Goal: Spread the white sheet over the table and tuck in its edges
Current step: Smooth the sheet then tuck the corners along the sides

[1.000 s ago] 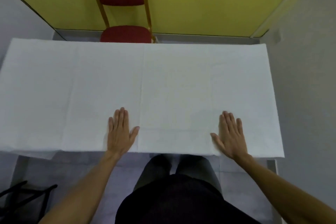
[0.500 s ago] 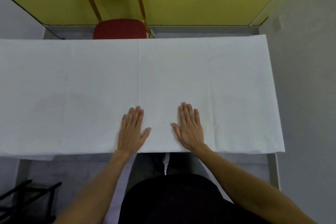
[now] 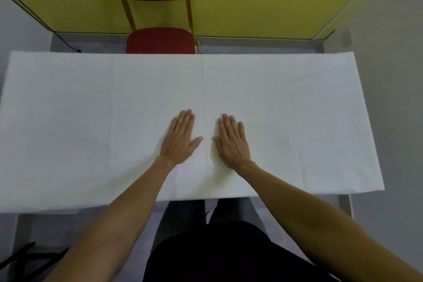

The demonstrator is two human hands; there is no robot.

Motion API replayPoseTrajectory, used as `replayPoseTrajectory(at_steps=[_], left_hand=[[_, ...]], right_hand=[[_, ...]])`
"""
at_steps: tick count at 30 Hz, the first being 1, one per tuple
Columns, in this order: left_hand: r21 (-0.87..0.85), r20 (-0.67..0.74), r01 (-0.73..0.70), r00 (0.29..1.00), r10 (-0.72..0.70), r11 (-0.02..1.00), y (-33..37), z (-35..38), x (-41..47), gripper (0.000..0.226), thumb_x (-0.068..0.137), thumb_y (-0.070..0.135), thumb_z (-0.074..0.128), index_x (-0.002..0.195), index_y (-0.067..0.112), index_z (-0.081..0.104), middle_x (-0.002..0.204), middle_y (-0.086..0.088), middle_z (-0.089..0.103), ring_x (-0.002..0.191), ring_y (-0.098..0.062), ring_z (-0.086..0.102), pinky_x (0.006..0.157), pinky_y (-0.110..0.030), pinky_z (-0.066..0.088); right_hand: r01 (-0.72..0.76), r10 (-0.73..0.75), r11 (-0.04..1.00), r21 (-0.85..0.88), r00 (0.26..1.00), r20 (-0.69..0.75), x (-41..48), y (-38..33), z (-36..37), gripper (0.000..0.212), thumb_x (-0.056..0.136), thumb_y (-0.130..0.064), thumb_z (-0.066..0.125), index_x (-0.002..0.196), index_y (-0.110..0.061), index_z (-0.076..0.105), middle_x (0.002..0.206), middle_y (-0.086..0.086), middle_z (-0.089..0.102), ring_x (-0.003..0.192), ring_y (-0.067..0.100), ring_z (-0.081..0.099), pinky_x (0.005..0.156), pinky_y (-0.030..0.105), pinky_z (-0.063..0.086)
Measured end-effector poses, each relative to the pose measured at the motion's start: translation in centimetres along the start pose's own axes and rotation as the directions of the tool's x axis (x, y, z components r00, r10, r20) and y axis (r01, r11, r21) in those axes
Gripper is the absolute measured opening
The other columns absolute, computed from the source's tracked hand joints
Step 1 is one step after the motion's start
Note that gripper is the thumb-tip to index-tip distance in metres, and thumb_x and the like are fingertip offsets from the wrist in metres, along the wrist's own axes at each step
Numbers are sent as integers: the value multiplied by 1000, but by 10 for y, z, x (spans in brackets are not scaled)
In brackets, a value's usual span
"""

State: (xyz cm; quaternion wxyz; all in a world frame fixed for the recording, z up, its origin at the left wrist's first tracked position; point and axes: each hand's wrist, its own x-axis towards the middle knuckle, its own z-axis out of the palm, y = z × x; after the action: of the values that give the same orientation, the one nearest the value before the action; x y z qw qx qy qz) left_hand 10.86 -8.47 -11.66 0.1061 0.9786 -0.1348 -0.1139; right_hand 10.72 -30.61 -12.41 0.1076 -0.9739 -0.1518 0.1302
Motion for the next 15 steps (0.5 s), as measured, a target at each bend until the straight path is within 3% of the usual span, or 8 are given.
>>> replayPoseTrajectory(at_steps=[2, 7, 9, 11, 15], left_hand=[[48, 18, -1, 1000, 0, 999, -63, -11, -20, 77, 100, 57, 26, 155, 3, 21, 165, -12, 15, 153, -27, 9, 123, -49, 16], [34, 20, 223, 975, -223, 974, -202, -42, -75, 87, 95, 63, 26, 154, 0, 20, 164, -17, 14, 153, -33, 9, 123, -49, 7], [13, 7, 258, 966, -258, 966, -215, -51, -65, 86, 96, 61, 28, 152, -4, 22, 162, -22, 18, 151, -37, 12, 123, -51, 8], [-31, -25, 195, 980, -196, 980, -206, -57, -35, 82, 98, 58, 28, 151, -5, 24, 161, -24, 20, 151, -38, 13, 123, -52, 11], [-44, -77, 6, 997, -9, 999, -153, -63, 45, 71, 100, 46, 31, 153, 0, 24, 163, -18, 17, 152, -33, 11, 123, -50, 13]], right_hand=[[-3, 4, 999, -32, 1000, 11, -3, 7, -1, 68, 107, -49, 18, 162, -11, 8, 170, 6, 1, 158, 25, -2, 127, 48, -2], [-47, 46, 996, -73, 999, -12, 2, -3, 3, 76, 106, -56, 22, 161, -6, 10, 170, 12, 5, 158, 28, 1, 127, 52, 4], [-106, 103, 994, -39, 993, -65, 24, -29, 6, 77, 106, -54, 29, 160, -2, 14, 169, 16, 11, 157, 31, 7, 127, 51, 2], [-113, 113, 994, 8, 989, -99, 57, -60, 6, 74, 106, -48, 34, 159, 0, 16, 167, 18, 16, 156, 33, 13, 128, 49, 2], [-60, 64, 997, 51, 994, -84, 128, -113, -2, 68, 107, -43, 19, 160, -2, 14, 168, 18, 12, 157, 33, 8, 128, 49, 2]])
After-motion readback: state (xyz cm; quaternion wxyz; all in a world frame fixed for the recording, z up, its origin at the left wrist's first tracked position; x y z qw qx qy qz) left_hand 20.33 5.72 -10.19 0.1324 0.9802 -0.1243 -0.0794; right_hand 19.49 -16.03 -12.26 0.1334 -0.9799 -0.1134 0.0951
